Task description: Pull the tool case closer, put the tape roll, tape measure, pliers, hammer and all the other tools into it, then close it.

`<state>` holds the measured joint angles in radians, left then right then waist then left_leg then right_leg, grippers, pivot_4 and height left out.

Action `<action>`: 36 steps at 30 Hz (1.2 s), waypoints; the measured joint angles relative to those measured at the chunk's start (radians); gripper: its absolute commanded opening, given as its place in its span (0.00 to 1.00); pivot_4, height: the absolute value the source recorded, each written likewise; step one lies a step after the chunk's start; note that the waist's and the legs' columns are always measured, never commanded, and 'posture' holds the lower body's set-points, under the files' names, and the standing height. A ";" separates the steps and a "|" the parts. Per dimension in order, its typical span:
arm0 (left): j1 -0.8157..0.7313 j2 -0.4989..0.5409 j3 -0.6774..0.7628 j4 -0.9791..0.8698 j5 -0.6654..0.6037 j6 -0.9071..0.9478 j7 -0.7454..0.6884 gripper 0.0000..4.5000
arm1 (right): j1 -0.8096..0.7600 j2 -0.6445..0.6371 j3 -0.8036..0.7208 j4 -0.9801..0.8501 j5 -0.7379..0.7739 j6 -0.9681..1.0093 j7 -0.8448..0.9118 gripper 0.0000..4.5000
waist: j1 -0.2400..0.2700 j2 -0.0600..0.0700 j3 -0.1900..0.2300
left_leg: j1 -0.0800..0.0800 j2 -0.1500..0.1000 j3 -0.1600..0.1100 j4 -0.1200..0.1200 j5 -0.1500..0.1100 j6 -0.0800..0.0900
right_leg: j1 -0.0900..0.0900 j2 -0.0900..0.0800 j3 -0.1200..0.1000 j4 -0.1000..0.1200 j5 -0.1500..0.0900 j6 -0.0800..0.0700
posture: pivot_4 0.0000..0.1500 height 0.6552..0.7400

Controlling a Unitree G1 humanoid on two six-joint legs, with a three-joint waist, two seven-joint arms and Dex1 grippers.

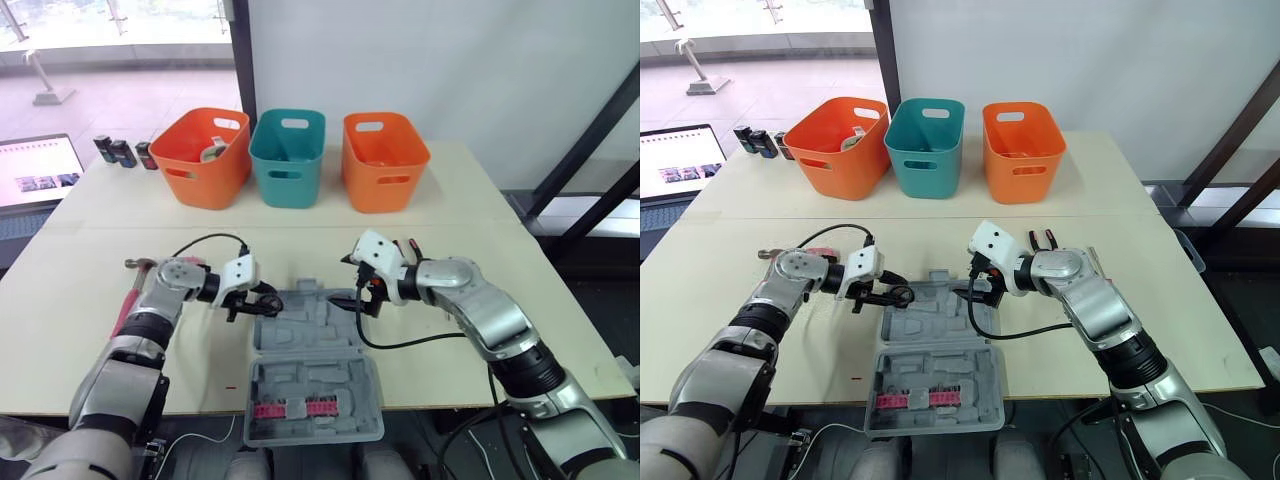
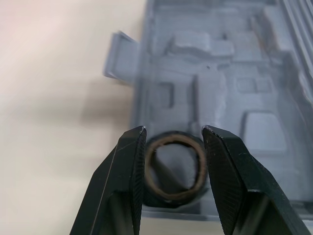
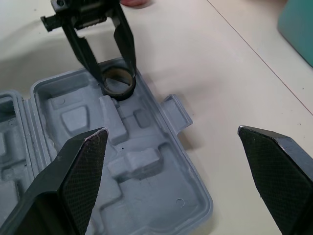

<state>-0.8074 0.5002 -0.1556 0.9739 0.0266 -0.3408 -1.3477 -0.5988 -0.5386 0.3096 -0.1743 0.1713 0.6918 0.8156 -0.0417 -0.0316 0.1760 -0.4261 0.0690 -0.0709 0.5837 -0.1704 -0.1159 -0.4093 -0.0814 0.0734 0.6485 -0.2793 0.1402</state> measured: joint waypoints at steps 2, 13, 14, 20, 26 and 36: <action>0.008 0.008 0.024 -0.027 -0.030 0.043 -0.004 0.42 | 0.000 -0.001 -0.001 0.000 0.001 -0.001 0.001 1.00 | -0.001 0.000 0.000 | 0.000 0.000 0.000 0.000 0.000 0.000 | 0.000 0.000 0.000 0.000 0.000 0.000 | 1.00 1.00; 0.237 0.347 0.284 -0.360 -0.241 0.452 0.007 0.42 | 0.341 -0.176 -0.375 -0.119 0.100 -0.017 0.003 1.00 | -0.004 0.001 0.000 | 0.002 0.000 0.000 -0.004 0.000 0.000 | 0.000 0.000 0.000 -0.001 -0.001 0.000 | 1.00 1.00; 0.303 0.380 0.309 -0.384 -0.253 0.478 0.011 0.42 | 0.394 -0.193 -0.418 -0.122 0.110 -0.021 0.006 1.00 | -0.004 0.001 0.000 | 0.002 0.000 0.000 -0.004 0.000 0.000 | 0.000 0.000 0.000 -0.001 -0.002 -0.001 | 1.00 1.00; 0.670 0.536 0.502 -0.419 -0.293 0.495 0.036 0.98 | 0.653 -0.211 -0.671 -0.138 0.176 -0.126 0.055 1.00 | 0.000 0.000 0.001 | 0.004 0.001 0.000 -0.003 0.000 0.000 | 0.001 -0.001 0.000 -0.001 -0.005 -0.010 | 1.00 1.00; 0.796 0.633 0.653 -0.195 -0.295 0.362 0.107 0.98 | 0.826 -0.261 -0.878 -0.034 0.205 -0.269 0.154 1.00 | 0.004 0.000 0.000 | 0.006 0.000 0.004 -0.004 -0.001 -0.002 | 0.001 -0.004 0.000 -0.006 -0.006 -0.011 | 1.00 1.00; 0.806 0.644 0.679 -0.081 -0.299 0.266 0.122 0.98 | 0.878 -0.284 -0.917 0.078 0.204 -0.368 0.192 1.00 | -0.003 0.000 0.000 | 0.006 0.000 0.008 -0.007 -0.001 -0.002 | 0.002 -0.005 0.001 -0.010 -0.005 -0.012 | 1.00 1.00</action>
<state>-0.0018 1.1445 0.5237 0.8929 -0.2720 -0.0746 -1.2254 0.2796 -0.8223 -0.6070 -0.0963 0.3756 0.3233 1.0075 -0.0451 -0.0315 0.1761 -0.4205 0.0693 -0.0632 0.5771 -0.1714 -0.1175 -0.4072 -0.0867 0.0743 0.6387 -0.2840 0.1284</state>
